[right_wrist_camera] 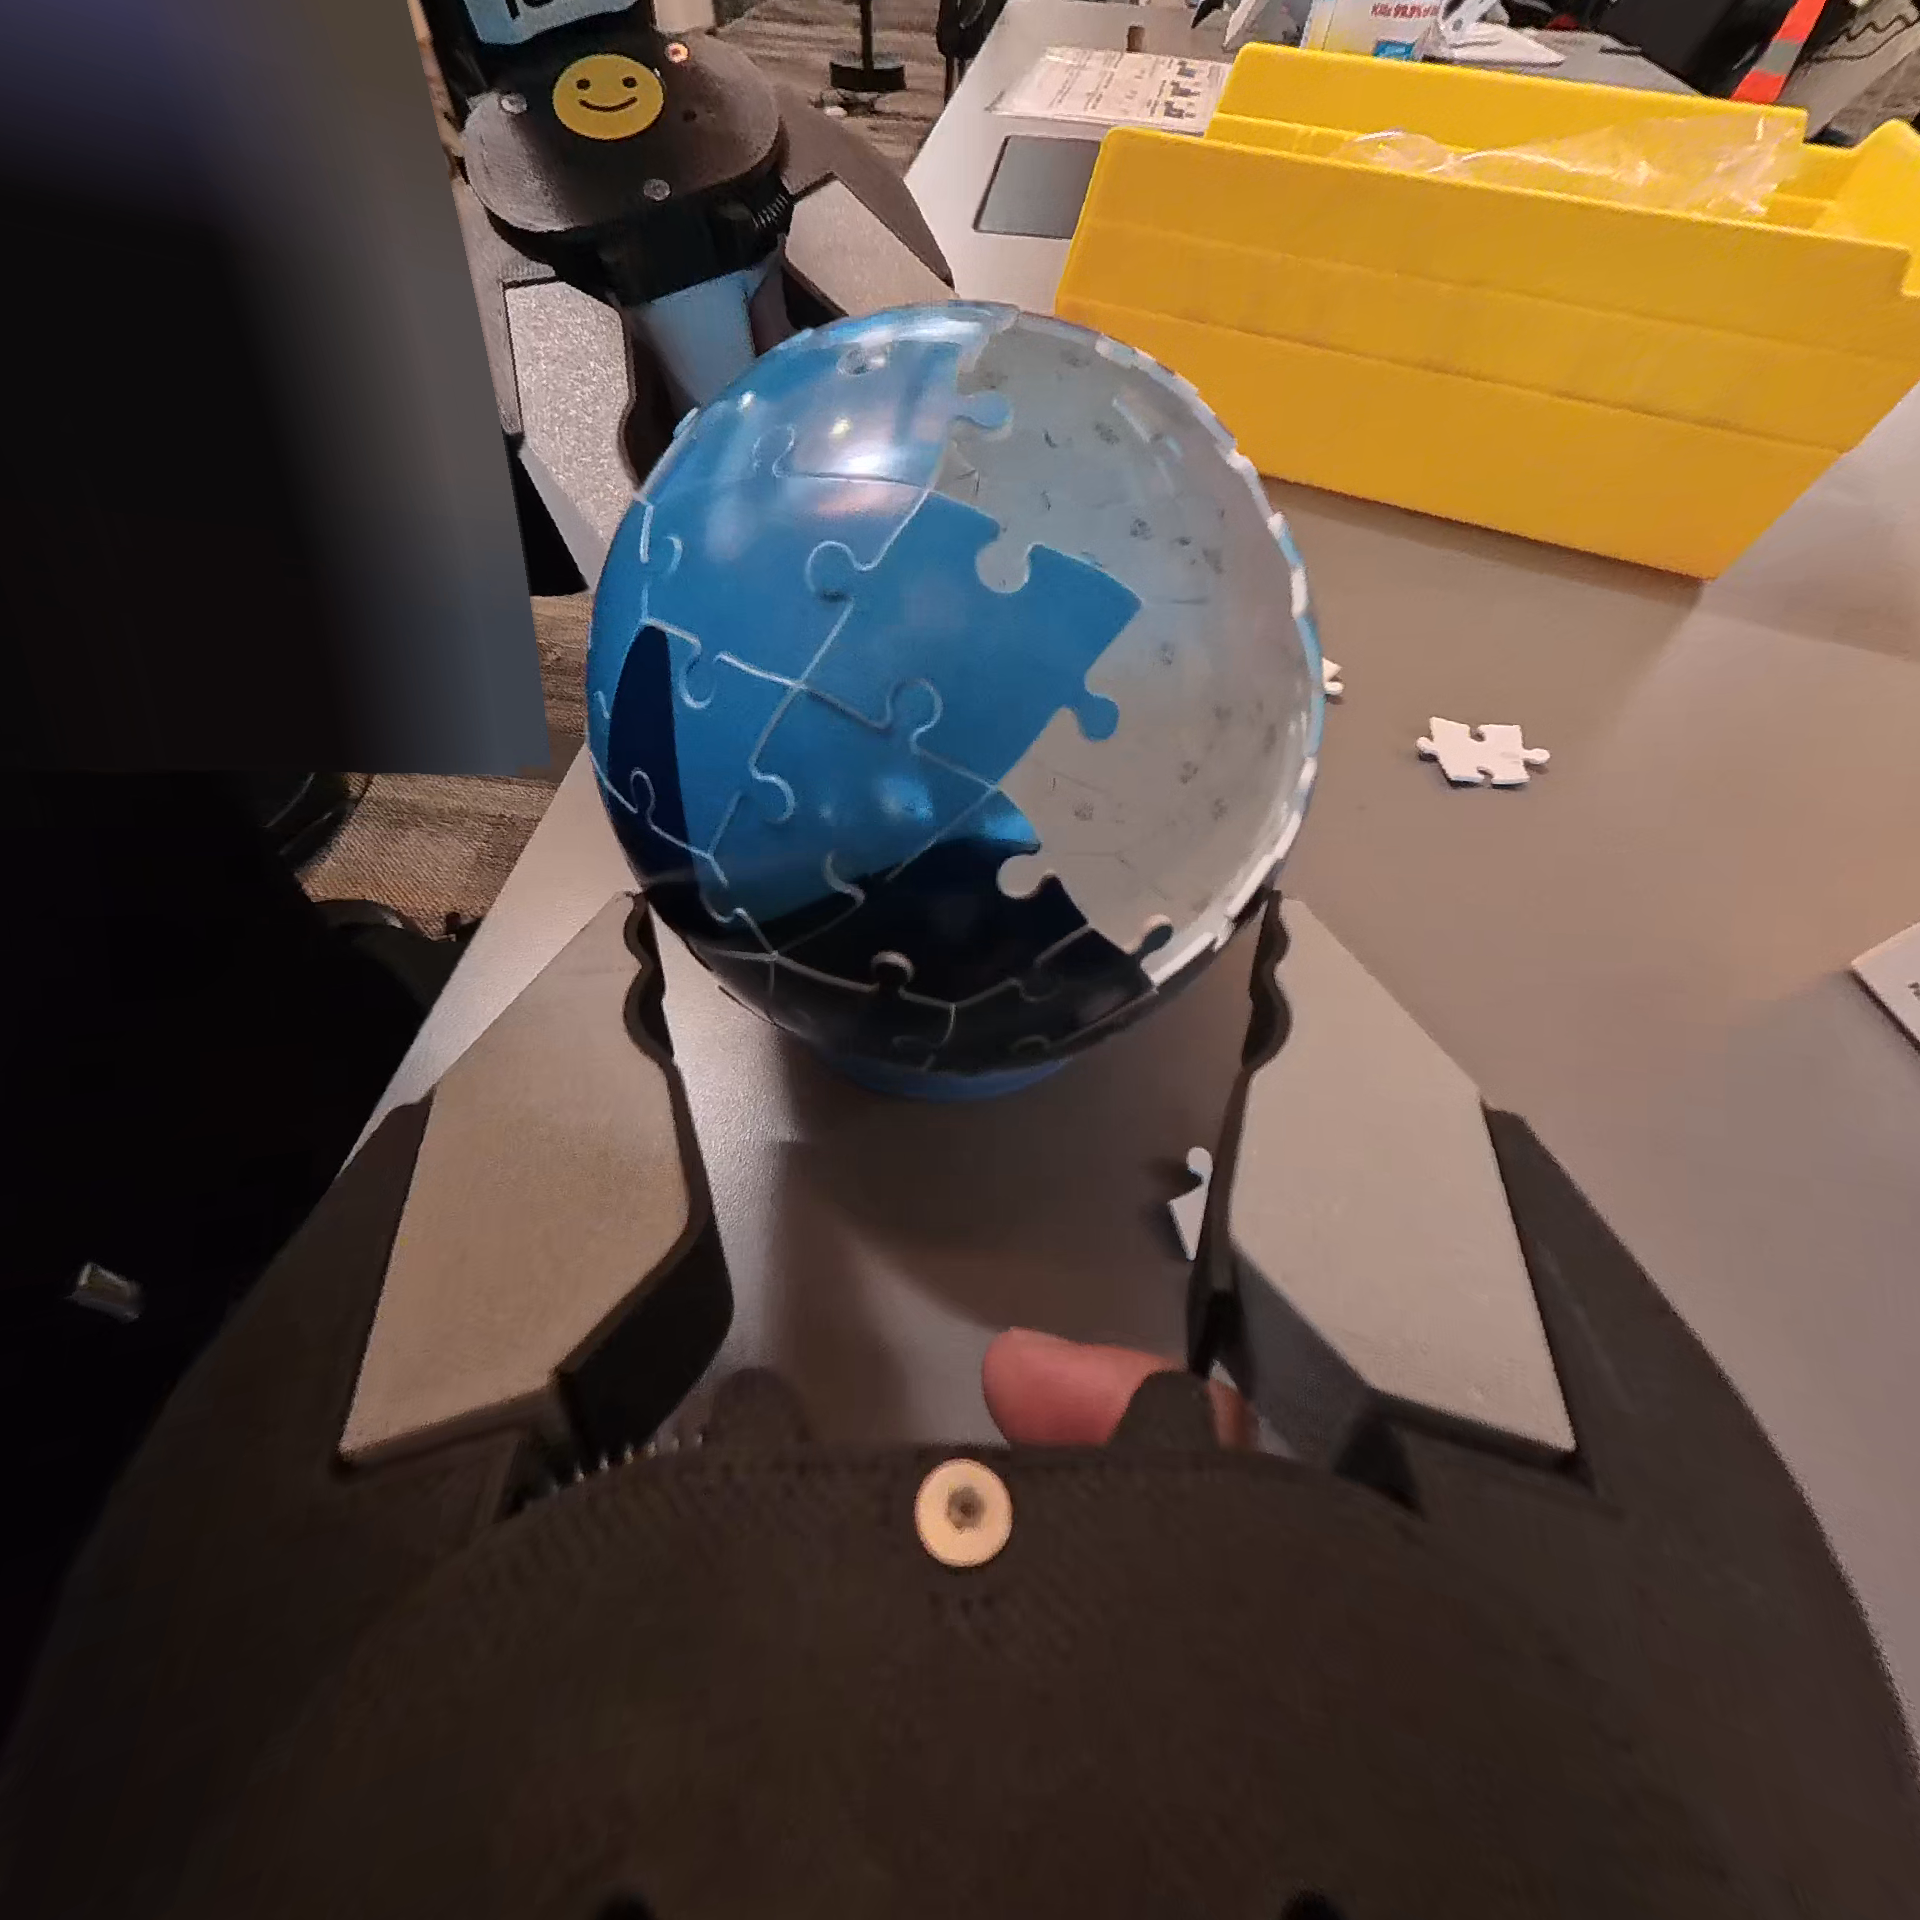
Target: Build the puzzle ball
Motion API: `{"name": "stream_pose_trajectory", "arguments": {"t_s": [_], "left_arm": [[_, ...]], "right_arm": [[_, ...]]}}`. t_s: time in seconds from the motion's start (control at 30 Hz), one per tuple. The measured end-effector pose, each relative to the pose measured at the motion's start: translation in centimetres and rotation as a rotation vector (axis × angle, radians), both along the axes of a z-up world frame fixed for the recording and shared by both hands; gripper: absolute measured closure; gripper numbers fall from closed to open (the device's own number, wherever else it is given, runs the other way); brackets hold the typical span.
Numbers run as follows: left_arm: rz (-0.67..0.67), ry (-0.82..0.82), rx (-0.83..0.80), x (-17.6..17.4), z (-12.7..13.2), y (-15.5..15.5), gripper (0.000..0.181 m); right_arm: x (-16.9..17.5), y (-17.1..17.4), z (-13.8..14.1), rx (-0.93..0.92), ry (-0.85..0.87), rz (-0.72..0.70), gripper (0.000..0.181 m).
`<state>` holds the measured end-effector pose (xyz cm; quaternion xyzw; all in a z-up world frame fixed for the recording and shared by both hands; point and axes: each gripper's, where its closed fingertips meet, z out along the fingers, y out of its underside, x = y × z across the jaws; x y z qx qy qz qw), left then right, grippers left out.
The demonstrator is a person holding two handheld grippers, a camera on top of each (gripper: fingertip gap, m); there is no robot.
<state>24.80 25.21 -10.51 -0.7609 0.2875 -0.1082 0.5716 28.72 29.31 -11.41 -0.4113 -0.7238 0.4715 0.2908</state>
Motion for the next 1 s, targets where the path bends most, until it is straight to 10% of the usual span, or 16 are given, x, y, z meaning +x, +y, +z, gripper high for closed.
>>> {"name": "stream_pose_trajectory", "arguments": {"t_s": [0.33,0.5,1.0], "left_arm": [[-0.011,-0.008,0.023,-0.1,0.4,-0.5,0.096],[0.024,-0.005,0.032,-1.4,0.5,-1.4,0.096],[0.286,0.027,-0.028,-8.2,5.5,-1.2,0.114]], "right_arm": [[0.7,0.7,0.7,0.036,0.013,-0.016,0.072],[4.3,7.5,1.7,0.164,0.016,-0.200,0.090],[5.1,11.7,-5.4,0.134,-0.398,-0.317,0.123]]}}
